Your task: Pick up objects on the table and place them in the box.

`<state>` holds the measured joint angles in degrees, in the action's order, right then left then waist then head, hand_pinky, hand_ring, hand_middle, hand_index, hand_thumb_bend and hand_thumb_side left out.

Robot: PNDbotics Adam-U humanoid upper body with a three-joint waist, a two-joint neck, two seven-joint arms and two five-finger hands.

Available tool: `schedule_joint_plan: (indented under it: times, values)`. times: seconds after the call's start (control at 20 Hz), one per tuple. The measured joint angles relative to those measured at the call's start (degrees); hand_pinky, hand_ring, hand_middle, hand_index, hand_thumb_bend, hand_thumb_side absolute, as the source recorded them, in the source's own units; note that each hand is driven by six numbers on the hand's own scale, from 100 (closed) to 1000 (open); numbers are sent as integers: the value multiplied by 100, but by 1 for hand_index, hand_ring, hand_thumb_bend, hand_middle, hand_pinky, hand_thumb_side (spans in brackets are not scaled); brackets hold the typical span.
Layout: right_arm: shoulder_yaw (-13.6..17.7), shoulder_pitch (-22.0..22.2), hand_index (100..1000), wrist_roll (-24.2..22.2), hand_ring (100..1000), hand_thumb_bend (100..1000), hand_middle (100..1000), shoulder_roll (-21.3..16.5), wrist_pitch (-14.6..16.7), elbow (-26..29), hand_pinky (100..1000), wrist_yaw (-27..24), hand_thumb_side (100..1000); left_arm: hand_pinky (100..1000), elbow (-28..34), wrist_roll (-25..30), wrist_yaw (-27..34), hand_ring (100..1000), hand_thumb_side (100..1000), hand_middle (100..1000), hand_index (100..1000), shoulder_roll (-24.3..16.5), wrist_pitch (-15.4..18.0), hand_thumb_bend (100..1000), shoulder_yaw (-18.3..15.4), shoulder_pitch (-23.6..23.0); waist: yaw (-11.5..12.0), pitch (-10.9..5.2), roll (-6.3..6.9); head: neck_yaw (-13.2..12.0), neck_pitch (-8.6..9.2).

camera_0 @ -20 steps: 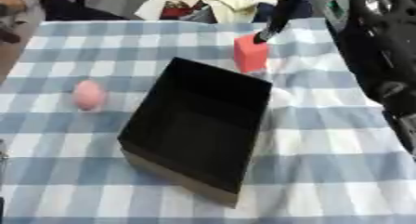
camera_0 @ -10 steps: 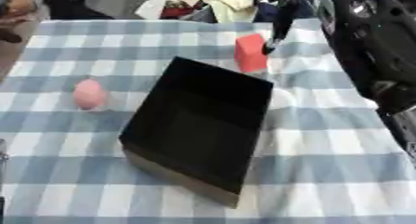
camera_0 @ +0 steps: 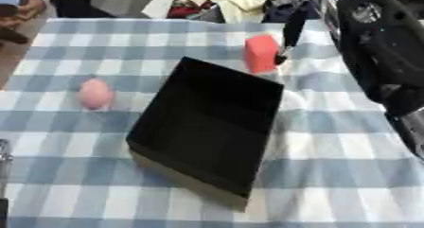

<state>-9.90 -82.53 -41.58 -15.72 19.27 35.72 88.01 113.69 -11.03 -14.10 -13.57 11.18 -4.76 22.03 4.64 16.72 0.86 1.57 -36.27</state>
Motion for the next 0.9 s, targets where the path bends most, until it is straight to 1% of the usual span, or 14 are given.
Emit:
schedule_joint_plan:
  times: [0.1, 0.2, 0.35, 0.65, 0.9]
  values:
    - [21, -12, 1000, 93, 998, 680, 978, 46, 22, -67, 1000, 6, 484, 497, 0, 15, 0, 690, 820, 726, 810, 0, 6, 100, 9, 12, 13, 15, -13, -1, 9]
    - [71, -14, 1000, 164, 997, 676, 976, 81, 10, -139, 1000, 6, 472, 497, 0, 34, -2, 690, 810, 726, 810, 0, 4, 100, 26, 13, 27, 25, -25, -3, 12]
    - [122, -15, 1000, 248, 991, 661, 969, 126, -25, -224, 1000, 6, 436, 495, 0, 68, -10, 689, 809, 726, 810, 0, 8, 100, 29, 13, 39, 37, -26, -7, 15]
    - [213, -15, 1000, 358, 984, 601, 963, 140, -118, -353, 991, 16, 423, 493, 0, 114, -32, 689, 802, 727, 810, 0, 3, 100, 29, 14, 71, 89, -19, -10, 48]
    - [301, -15, 1000, 360, 984, 550, 962, 178, -257, -424, 988, 59, 418, 491, 0, 145, -48, 689, 799, 727, 810, 0, -10, 100, 31, 14, 76, 120, -10, -6, 55]
